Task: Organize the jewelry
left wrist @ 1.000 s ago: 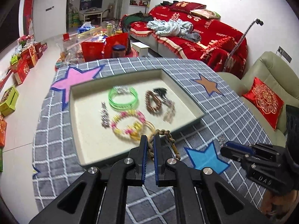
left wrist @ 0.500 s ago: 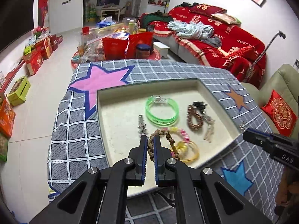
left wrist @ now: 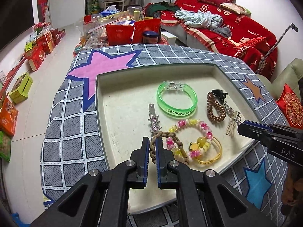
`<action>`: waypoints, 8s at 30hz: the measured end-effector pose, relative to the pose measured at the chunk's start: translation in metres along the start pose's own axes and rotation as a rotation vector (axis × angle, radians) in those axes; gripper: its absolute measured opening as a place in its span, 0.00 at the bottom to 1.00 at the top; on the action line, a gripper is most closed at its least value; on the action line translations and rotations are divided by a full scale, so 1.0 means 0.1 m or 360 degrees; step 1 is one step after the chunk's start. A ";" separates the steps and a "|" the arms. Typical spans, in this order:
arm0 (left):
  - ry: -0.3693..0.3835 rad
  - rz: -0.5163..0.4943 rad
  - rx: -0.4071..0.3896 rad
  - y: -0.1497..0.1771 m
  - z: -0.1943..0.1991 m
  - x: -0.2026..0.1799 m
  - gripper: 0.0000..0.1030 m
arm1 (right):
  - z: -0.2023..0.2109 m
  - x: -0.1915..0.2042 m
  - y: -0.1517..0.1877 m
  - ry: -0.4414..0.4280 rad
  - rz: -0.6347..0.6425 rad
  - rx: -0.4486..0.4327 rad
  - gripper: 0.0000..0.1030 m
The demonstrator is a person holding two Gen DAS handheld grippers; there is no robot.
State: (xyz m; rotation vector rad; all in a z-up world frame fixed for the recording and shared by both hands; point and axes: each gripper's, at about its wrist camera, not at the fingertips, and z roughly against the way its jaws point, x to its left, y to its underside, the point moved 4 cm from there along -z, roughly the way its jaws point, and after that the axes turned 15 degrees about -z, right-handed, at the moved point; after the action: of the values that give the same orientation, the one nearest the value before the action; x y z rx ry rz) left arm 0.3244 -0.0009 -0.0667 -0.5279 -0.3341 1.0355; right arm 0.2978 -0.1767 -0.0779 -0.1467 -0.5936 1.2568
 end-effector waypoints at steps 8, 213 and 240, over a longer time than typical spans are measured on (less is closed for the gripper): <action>-0.0045 -0.0001 0.0016 -0.03 -0.10 0.00 0.23 | -0.15 0.03 -0.11 0.0056 0.0042 0.0016 0.18; -0.0562 0.0211 -0.0236 0.87 0.84 -0.54 1.00 | 0.82 -0.07 0.68 0.0101 0.0131 -0.0586 1.00; -0.0565 0.0212 -0.0229 0.91 0.83 -0.56 1.00 | 0.83 -0.08 0.68 0.0101 0.0130 -0.0586 1.00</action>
State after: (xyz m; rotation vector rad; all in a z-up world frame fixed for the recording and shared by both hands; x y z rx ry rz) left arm 0.1901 0.0081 -0.0498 -0.4990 -0.6988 1.2420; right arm 0.1978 -0.1802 -0.0397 -0.5201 -0.7660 1.2071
